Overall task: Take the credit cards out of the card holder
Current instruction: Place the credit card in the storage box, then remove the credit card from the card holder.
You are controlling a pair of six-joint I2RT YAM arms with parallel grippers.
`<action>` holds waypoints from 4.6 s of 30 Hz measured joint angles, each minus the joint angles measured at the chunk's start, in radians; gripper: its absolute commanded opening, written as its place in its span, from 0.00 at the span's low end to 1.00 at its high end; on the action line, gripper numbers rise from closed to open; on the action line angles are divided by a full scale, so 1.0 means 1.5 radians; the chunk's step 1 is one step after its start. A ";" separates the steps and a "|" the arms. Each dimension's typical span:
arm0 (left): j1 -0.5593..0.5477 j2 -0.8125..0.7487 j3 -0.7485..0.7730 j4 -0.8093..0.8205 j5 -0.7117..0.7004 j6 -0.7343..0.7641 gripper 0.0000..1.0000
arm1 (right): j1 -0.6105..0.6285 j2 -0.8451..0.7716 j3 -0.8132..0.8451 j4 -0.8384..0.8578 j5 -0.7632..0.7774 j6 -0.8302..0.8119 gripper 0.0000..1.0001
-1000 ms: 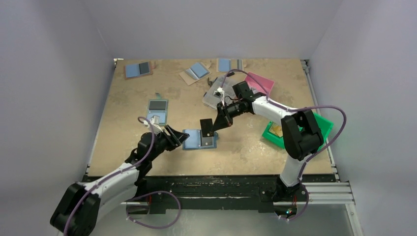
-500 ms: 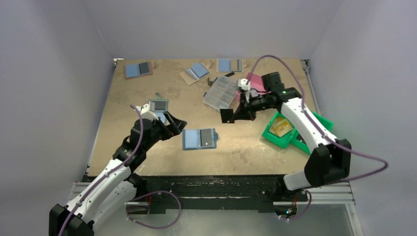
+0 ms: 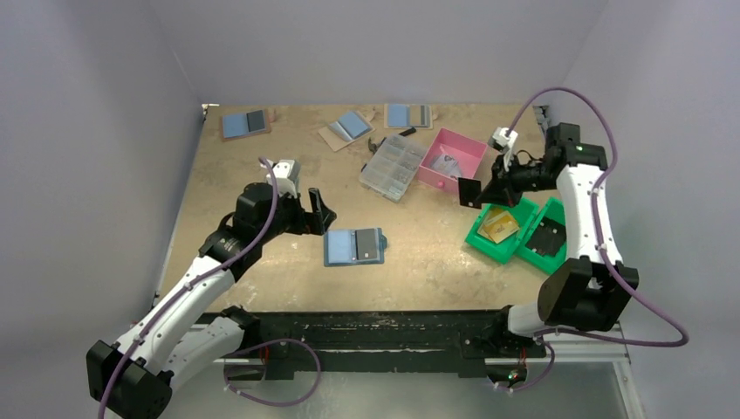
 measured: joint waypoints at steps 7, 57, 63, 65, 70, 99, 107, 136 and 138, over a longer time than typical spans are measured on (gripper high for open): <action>0.000 -0.009 -0.009 -0.007 0.000 0.060 0.99 | -0.076 -0.008 0.014 -0.060 0.063 -0.019 0.00; 0.004 -0.013 -0.009 -0.036 -0.053 0.091 0.99 | -0.366 -0.005 -0.007 -0.091 0.333 -0.103 0.00; 0.004 -0.012 -0.009 -0.036 -0.053 0.091 0.99 | -0.378 0.022 -0.012 -0.075 0.349 -0.103 0.00; 0.004 -0.012 -0.009 -0.036 -0.053 0.091 0.99 | -0.381 0.030 -0.015 -0.069 0.352 -0.102 0.00; 0.004 -0.011 -0.009 -0.036 -0.053 0.091 0.99 | -0.382 0.038 -0.027 -0.051 0.365 -0.098 0.00; 0.009 -0.002 -0.009 -0.036 -0.053 0.091 0.99 | -0.384 0.154 -0.045 0.038 0.428 -0.036 0.25; 0.012 0.000 -0.009 -0.036 -0.053 0.091 0.99 | -0.379 0.149 -0.045 0.110 0.471 -0.003 0.31; 0.035 0.020 -0.015 -0.018 0.025 0.053 0.99 | -0.063 -0.058 -0.121 0.038 0.069 -0.038 0.42; 0.035 0.016 -0.027 -0.003 0.042 0.037 0.99 | -0.025 -0.065 -0.139 0.056 0.038 -0.029 0.45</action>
